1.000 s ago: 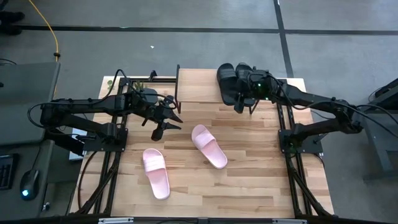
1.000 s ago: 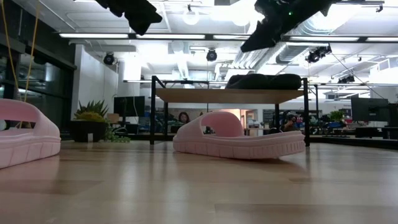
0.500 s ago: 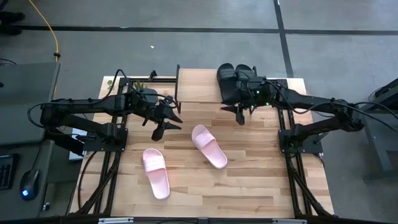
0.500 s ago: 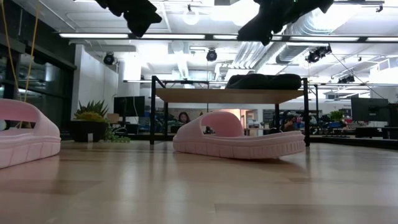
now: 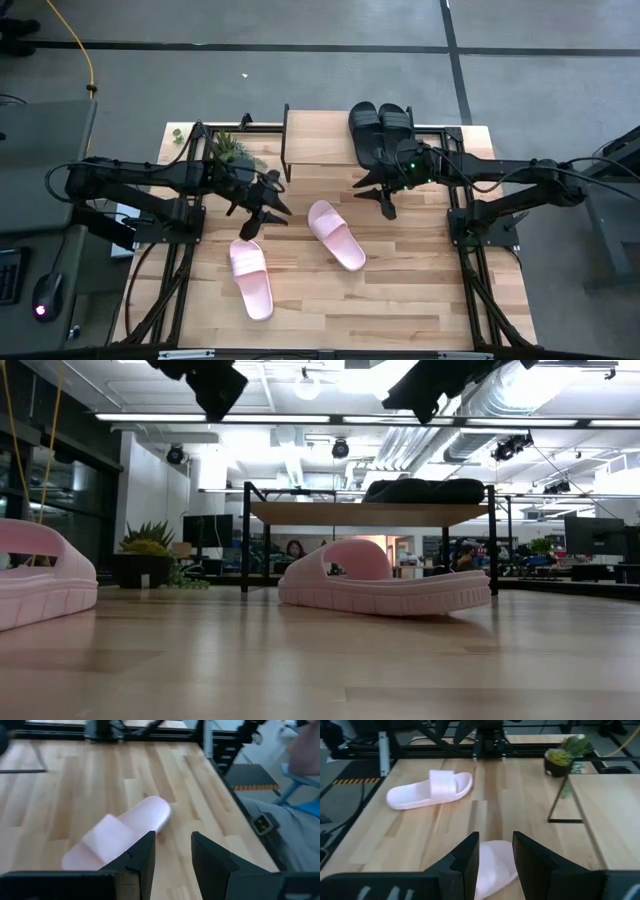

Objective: Pick and place slides into the shelf
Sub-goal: Put the right pink slipper on the shelf

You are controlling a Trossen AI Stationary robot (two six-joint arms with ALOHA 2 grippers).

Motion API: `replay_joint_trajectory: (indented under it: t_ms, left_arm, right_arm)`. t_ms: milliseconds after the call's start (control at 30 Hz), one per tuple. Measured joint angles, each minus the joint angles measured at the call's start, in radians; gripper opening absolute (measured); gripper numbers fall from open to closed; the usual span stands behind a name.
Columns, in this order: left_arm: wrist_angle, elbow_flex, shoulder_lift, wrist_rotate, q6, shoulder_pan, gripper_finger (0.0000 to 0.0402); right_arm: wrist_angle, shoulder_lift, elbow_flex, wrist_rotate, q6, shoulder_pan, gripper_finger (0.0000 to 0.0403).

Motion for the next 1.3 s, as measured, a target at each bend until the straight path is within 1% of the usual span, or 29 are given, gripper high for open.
replay_joint_trajectory:
  t_ms: [67,200,267,400,633,833,1033,1200,1300]
  left_arm:
    - [-0.002,0.0,0.0,0.0,-0.004,-0.031,0.0111]
    - [-0.002,0.0,0.0,-0.013,-0.032,-0.101,0.0111]
    - [-0.002,0.0,0.0,-0.043,-0.047,-0.139,0.0111]
    - [-0.002,0.0,0.0,-0.112,-0.06,-0.215,0.0111]
    - [0.0,0.0,0.0,-0.19,-0.08,-0.303,0.0111]
    - [-0.001,0.0,0.026,-0.222,-0.114,-0.353,0.0111]
    - [0.003,0.0,0.064,-0.238,-0.141,-0.38,0.0111]
    - [-0.005,0.0,0.088,-0.292,-0.207,-0.38,0.0111]
    - [-0.004,0.0,0.107,-0.332,-0.228,-0.38,0.0111]
  right_arm:
    - [0.0,0.0,0.0,0.007,0.007,0.026,0.0108]
    - [-0.006,0.0,0.0,0.083,0.026,0.08,0.0108]
    - [-0.018,0.0,0.0,0.126,0.027,0.105,0.0108]
    - [-0.037,0.0,0.0,0.178,0.051,0.147,0.0108]
    - [-0.044,0.001,0.0,0.189,0.079,0.216,0.0108]
    - [-0.051,0.001,0.0,0.257,0.08,0.277,0.0108]
    - [-0.052,0.001,0.0,0.285,0.08,0.319,0.0108]
    - [-0.052,0.002,0.0,0.319,0.082,0.348,0.0108]
    - [-0.063,0.015,0.0,0.371,0.106,0.363,0.0108]
